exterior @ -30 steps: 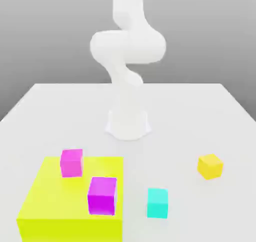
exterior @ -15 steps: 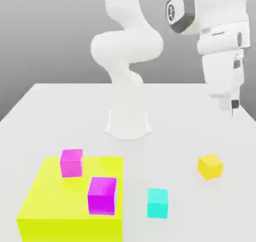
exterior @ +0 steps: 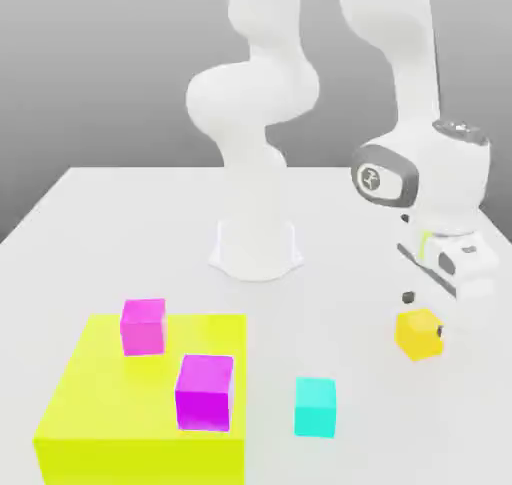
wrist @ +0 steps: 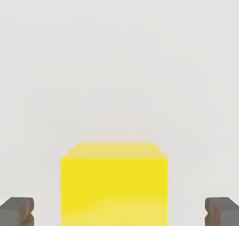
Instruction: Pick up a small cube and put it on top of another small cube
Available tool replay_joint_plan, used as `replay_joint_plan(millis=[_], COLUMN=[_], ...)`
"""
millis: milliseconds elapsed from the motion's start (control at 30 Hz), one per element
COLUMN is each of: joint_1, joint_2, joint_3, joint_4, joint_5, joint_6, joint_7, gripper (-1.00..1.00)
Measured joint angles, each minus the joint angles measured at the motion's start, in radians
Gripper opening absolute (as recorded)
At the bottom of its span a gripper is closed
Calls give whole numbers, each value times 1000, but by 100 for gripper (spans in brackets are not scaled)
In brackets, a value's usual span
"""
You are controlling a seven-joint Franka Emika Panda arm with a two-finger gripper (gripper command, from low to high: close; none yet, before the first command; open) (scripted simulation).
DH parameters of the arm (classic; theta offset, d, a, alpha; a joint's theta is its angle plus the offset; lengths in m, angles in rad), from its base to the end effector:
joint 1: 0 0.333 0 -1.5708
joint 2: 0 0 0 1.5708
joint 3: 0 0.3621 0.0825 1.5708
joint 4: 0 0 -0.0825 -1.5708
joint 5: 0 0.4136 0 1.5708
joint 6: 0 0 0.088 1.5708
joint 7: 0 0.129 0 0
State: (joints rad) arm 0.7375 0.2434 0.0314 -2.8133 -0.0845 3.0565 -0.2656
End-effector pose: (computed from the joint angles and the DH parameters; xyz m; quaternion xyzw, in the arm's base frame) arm 0.2623 0.2644 0.1305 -0.8478 -0.5302 -0.0001 0.0002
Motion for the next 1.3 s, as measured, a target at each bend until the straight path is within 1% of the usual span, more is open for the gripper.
replay_joint_plan(millis=[33,267,333,500,533,600,700,1033,1100,1167,1200,1300], joint_1=[6,5,-12,-18,-20,-20,-174,-515,-530,-534,-534,-531], joint_2=[19,16,-40,-215,-234,-259,-284,-344,-310,-255,-234,-234], joint_3=[-7,-6,13,35,22,-38,-127,-326,-341,-341,-341,-341], joint_4=[3,3,-7,-37,-23,23,106,395,401,383,375,375], joint_5=[-4,-6,4,73,77,76,66,45,62,85,93,93], joint_6=[16,11,-34,-179,-212,-281,-386,-735,-710,-640,-611,-611], joint_7=[3,5,-3,-54,-62,-77,-97,-177,-196,-215,-221,-221], gripper=[-100,-100,-100,-100,-100,-100,-100,-100,-100,-100,100,100])
